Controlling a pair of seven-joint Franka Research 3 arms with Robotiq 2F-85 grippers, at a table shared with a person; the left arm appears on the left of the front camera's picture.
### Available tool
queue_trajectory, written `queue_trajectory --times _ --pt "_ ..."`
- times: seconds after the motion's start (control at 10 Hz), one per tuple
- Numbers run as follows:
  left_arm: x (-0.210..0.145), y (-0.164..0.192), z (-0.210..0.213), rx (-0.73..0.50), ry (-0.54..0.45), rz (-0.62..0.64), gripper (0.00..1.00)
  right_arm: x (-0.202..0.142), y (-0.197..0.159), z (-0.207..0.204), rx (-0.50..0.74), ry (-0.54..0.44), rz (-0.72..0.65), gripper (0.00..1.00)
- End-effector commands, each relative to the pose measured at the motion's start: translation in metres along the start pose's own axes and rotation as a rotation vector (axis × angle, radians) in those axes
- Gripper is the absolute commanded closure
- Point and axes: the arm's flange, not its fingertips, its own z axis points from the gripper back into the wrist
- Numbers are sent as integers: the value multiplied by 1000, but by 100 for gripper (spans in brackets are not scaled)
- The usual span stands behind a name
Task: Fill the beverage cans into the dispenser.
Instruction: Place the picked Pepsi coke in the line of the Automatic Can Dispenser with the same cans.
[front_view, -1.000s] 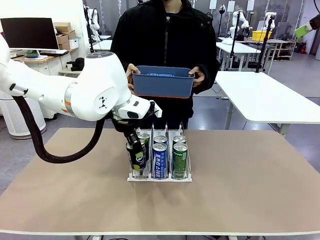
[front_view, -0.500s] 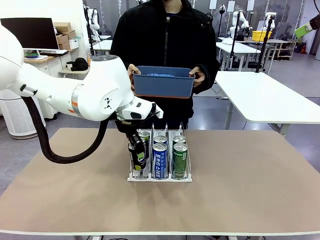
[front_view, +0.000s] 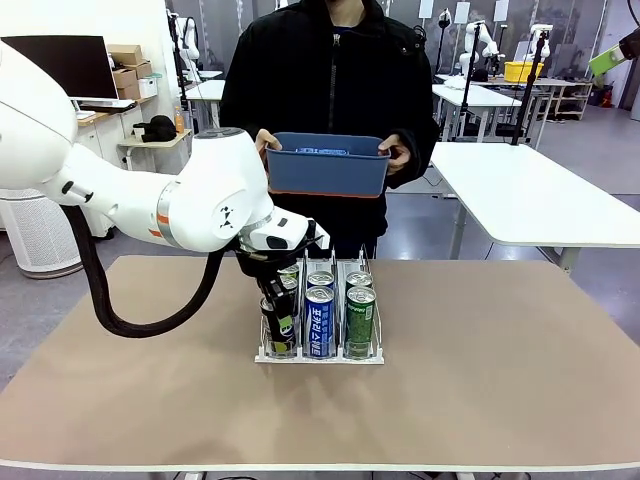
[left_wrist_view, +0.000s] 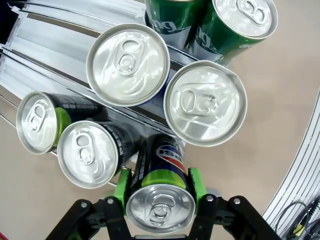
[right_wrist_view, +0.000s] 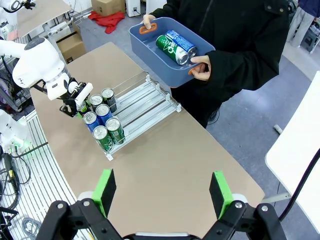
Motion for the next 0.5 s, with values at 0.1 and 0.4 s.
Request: queue_trajectory --times 0.1,0.4 --pt "-11 -1 0 -89 46 3 43 1 1 -1 10 -1 -6 0" --pt "-2 4 -2 -18 -3 8 43 1 1 -1 10 -1 -6 0"
